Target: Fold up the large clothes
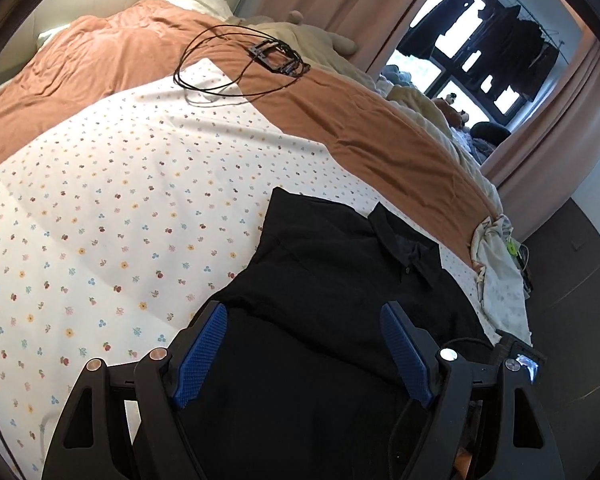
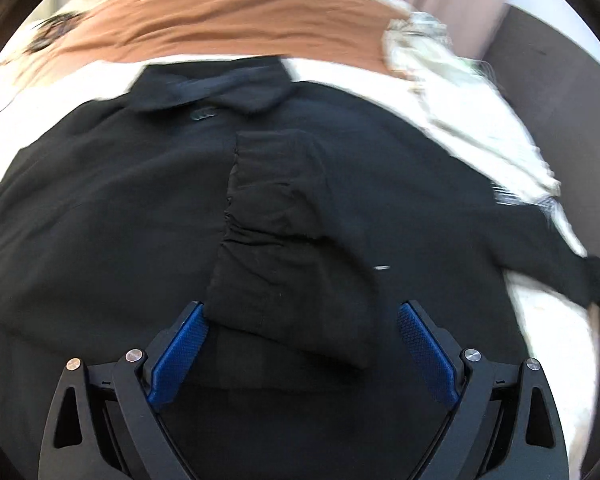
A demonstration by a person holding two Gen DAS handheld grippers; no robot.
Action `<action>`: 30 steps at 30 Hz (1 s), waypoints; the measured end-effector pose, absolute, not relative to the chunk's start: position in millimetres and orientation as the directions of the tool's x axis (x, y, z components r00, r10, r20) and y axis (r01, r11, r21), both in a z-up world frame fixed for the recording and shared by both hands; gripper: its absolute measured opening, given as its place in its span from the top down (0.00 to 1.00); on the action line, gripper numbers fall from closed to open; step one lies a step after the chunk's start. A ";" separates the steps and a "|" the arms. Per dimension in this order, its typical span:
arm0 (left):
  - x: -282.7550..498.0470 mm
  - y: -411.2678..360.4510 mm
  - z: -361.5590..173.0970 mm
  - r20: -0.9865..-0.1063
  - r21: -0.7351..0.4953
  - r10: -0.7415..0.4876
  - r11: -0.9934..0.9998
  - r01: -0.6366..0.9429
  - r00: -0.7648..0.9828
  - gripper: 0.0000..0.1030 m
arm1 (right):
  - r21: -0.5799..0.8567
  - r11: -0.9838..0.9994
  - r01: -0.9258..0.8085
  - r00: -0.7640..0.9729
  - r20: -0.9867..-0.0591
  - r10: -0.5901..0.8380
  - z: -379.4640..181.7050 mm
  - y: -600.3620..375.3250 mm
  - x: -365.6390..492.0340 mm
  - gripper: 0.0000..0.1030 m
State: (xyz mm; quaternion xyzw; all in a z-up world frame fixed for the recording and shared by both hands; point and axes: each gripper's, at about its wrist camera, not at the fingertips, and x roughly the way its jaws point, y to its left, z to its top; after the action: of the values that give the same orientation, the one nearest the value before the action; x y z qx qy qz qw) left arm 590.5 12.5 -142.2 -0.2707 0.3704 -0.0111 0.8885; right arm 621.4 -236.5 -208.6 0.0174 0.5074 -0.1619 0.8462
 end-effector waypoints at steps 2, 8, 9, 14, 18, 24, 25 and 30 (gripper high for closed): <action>591.4 9.1 -143.5 -0.651 -0.499 -0.233 0.849 -0.176 0.722 0.23 | -0.084 0.927 0.367 0.455 -0.852 -0.258 -196.9 -268.0 610.8 0.08; 594.7 -12.8 -148.2 -0.673 -0.464 -0.241 0.874 -0.146 0.699 0.23 | 0.257 0.808 0.531 0.562 -0.820 -0.108 -177.1 -360.4 572.4 0.17; 594.4 -16.1 -147.8 -0.674 -0.457 -0.240 0.878 -0.139 0.699 0.22 | 0.324 0.783 0.530 0.580 -0.813 -0.057 -178.5 -369.1 566.9 0.26; 593.5 -25.2 -148.2 -0.677 -0.449 -0.245 0.885 -0.126 0.694 0.22 | 0.492 0.715 0.497 0.586 -0.798 0.141 -199.7 -378.7 550.3 0.57; 593.2 -28.4 -148.5 -0.679 -0.445 -0.244 0.887 -0.123 0.692 0.23 | 0.532 0.702 0.473 0.583 -0.787 0.204 -211.1 -371.0 545.4 0.64; 597.1 -26.5 -155.2 -0.692 -0.452 -0.243 0.880 -0.146 0.680 0.23 | 0.530 0.689 0.494 0.557 -0.802 0.217 -228.7 -373.3 556.2 0.64; 598.0 -26.2 -157.2 -0.695 -0.455 -0.246 0.878 -0.149 0.675 0.23 | 0.528 0.689 0.497 0.552 -0.805 0.218 -233.2 -375.0 559.0 0.64; 602.7 -29.2 -162.2 -0.709 -0.449 -0.243 0.880 -0.157 0.662 0.23 | 0.515 0.696 0.500 0.566 -0.803 0.187 -240.6 -381.2 575.1 0.64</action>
State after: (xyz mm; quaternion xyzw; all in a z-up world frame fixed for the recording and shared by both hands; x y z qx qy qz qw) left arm 602.7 -29.2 -162.2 -0.2441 0.4103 -0.0246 0.8783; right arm 575.1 -381.2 -240.6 0.3774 0.4553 -0.0978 0.8005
